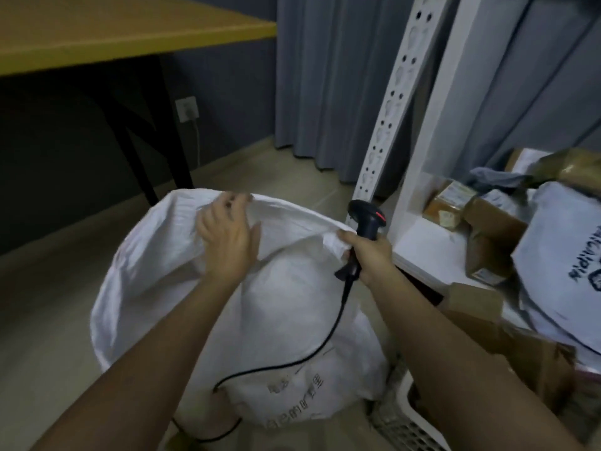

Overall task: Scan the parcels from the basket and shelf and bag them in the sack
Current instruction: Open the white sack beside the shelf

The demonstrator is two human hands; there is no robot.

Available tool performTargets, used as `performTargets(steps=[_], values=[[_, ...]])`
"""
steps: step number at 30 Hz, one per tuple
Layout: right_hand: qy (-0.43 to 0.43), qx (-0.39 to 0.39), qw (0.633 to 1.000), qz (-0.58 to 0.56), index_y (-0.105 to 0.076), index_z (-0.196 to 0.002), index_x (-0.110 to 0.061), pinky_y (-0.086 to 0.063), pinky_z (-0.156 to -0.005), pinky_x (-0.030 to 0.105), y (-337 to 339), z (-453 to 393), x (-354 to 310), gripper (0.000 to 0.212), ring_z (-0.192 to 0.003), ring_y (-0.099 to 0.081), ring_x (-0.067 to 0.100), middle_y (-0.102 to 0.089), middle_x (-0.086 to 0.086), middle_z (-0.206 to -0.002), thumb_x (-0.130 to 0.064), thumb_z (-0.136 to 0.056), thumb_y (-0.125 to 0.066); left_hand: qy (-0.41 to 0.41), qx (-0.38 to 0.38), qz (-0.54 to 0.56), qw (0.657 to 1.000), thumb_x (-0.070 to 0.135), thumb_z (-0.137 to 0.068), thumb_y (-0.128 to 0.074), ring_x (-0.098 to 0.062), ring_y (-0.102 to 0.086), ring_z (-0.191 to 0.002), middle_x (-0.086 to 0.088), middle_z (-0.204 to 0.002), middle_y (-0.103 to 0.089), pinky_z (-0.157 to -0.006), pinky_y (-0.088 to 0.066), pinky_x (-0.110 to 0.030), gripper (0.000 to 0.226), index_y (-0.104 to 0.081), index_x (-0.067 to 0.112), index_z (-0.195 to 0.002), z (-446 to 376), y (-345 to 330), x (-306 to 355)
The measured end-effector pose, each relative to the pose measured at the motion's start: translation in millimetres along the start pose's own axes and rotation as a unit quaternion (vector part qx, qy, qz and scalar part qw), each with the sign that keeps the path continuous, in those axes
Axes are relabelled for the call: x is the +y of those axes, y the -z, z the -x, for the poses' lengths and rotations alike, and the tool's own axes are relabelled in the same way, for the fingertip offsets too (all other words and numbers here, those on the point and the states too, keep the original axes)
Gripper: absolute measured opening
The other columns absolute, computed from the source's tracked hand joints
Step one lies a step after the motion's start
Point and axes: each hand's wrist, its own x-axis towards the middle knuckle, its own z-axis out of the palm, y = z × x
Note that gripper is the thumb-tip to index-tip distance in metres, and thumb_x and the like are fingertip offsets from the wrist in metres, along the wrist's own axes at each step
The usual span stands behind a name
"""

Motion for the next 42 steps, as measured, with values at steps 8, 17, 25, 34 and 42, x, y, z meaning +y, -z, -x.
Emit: performTargets(steps=[8,17,25,34,42], values=[[0.088,-0.053,0.990,0.096,-0.055,-0.094,-0.011,-0.053,-0.060,0.031,-34,-43,14,0.034,-0.060,-0.057,0.017,-0.059,0.005,-0.077,-0.009,-0.074,-0.082,0.002,-0.331,0.022,0.944,0.034,-0.089,-0.066,-0.033,-0.053,-0.107,-0.011,-0.116,-0.056,-0.083,-0.043,-0.040,0.033,-0.063,0.012,-0.113,80,-63,-33],[0.077,-0.003,0.989,0.125,-0.053,-0.107,-0.011,-0.058,-0.072,0.047,-32,-64,57,0.045,-0.064,-0.057,0.017,-0.056,0.006,-0.089,-0.028,-0.076,-0.082,-0.061,-0.549,-0.032,0.833,0.055,-0.084,-0.063,-0.022,-0.042,-0.127,-0.001,-0.138,-0.048,-0.102,-0.037,-0.035,0.060,-0.054,0.022,-0.133,118,-103,-34],[0.059,-0.021,0.992,0.106,-0.054,-0.111,-0.011,-0.051,-0.059,0.024,-30,-67,74,0.044,-0.068,-0.057,0.015,-0.055,0.003,-0.091,-0.025,-0.079,-0.080,-0.079,-0.609,-0.168,0.771,0.027,-0.095,-0.055,-0.025,-0.054,-0.112,-0.006,-0.122,-0.057,-0.087,-0.040,-0.033,0.027,-0.057,0.013,-0.119,149,-118,-35],[0.124,0.031,0.987,0.101,-0.047,-0.107,-0.022,-0.049,-0.079,0.031,-16,-47,62,0.052,-0.091,-0.058,0.019,-0.055,-0.001,-0.100,-0.025,-0.072,-0.085,0.031,-0.395,-0.003,0.918,0.005,-0.092,-0.046,-0.030,-0.059,-0.094,-0.008,-0.109,-0.062,-0.062,-0.034,-0.032,0.029,-0.042,0.010,-0.120,113,-66,-29],[0.062,0.033,0.997,0.018,-0.052,-0.116,-0.018,-0.055,-0.081,0.038,9,32,40,0.057,-0.082,-0.063,0.019,-0.063,0.006,-0.104,-0.033,-0.072,-0.084,0.030,-0.196,0.097,0.975,-0.002,-0.092,-0.046,-0.032,-0.057,-0.075,-0.015,-0.086,-0.061,-0.058,-0.034,-0.033,0.015,-0.052,0.005,-0.104,54,15,4]])
